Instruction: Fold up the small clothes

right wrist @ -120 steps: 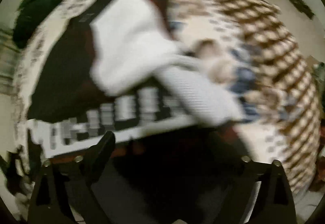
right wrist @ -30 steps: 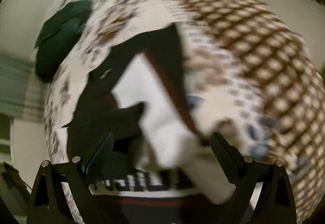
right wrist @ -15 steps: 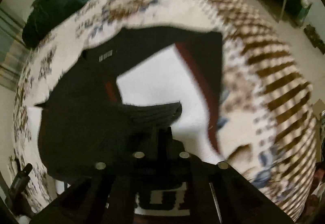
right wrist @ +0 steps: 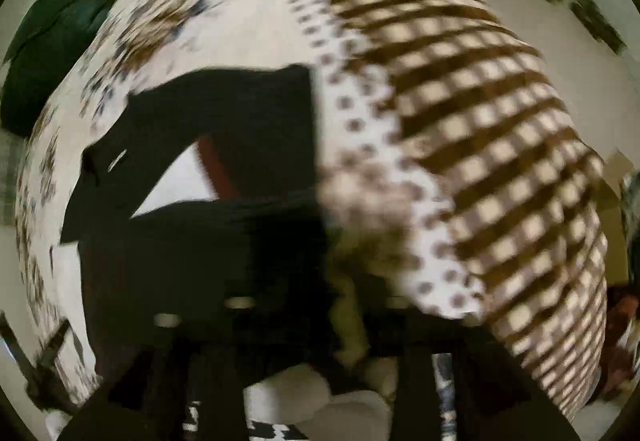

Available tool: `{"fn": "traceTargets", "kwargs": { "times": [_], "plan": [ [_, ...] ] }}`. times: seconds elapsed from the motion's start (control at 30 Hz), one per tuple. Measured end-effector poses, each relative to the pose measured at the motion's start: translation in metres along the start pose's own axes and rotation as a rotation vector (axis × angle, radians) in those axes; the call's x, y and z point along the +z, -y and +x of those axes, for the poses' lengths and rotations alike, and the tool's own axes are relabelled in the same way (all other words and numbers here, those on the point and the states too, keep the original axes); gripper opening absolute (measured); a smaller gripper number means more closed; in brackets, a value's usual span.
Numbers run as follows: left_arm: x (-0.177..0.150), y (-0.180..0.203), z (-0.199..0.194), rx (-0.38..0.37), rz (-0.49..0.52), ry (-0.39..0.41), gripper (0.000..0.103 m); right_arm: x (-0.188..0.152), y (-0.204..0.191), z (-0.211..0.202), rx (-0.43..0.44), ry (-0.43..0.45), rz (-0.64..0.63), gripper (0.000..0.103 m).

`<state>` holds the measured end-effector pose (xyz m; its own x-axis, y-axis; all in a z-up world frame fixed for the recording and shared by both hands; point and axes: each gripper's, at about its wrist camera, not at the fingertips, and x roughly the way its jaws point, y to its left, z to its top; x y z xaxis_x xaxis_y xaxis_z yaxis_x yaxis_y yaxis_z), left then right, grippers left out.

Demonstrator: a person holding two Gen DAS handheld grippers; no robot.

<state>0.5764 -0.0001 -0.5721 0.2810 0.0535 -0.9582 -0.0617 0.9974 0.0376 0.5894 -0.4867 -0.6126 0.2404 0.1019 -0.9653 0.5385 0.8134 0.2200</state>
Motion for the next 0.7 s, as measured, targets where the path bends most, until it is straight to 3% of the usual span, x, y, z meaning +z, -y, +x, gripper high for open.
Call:
{"fn": "traceTargets", "kwargs": {
  "times": [0.07, 0.13, 0.2, 0.23, 0.27, 0.33, 0.43, 0.5, 0.6, 0.63, 0.7],
  "plan": [
    [-0.005, -0.003, 0.001, -0.014, 0.002, 0.007, 0.097, -0.005, 0.012, -0.009, 0.079, 0.028, 0.056, 0.048],
    [-0.01, -0.009, 0.003, -0.028, -0.007, 0.008, 0.099, -0.012, 0.016, -0.012, 0.168, 0.016, 0.086, 0.056],
    [-0.013, -0.012, 0.004, -0.034, -0.017, 0.003, 0.1, -0.019, 0.012, 0.008, 0.22, -0.073, 0.077, 0.057],
    [-0.012, -0.012, 0.005, -0.037, -0.022, -0.002, 0.1, -0.023, 0.008, 0.019, 0.202, -0.099, 0.046, 0.053],
    [-0.013, -0.013, 0.004, -0.043, -0.032, -0.008, 0.1, -0.027, 0.004, 0.026, 0.086, -0.071, -0.013, 0.045],
    [-0.014, -0.012, 0.0, -0.041, -0.039, -0.015, 0.1, -0.03, 0.003, 0.023, -0.006, -0.032, -0.048, 0.045],
    [-0.021, -0.014, -0.018, -0.059, -0.044, 0.014, 0.1, -0.045, 0.009, -0.006, 0.058, 0.0, -0.046, 0.046],
    [-0.031, -0.014, -0.029, -0.071, -0.042, 0.028, 0.1, -0.064, 0.007, -0.018, 0.049, 0.006, -0.114, 0.059],
    [-0.048, -0.012, -0.041, -0.076, -0.037, 0.037, 0.1, -0.1, -0.003, -0.007, 0.033, -0.079, -0.262, 0.061],
    [-0.054, -0.011, -0.044, -0.072, -0.034, 0.043, 0.1, -0.11, -0.009, 0.001, 0.013, -0.116, -0.324, 0.061],
    [-0.063, -0.011, -0.044, -0.055, -0.021, 0.04, 0.1, -0.131, -0.03, 0.024, -0.108, -0.151, -0.498, 0.061]
  ]
}}
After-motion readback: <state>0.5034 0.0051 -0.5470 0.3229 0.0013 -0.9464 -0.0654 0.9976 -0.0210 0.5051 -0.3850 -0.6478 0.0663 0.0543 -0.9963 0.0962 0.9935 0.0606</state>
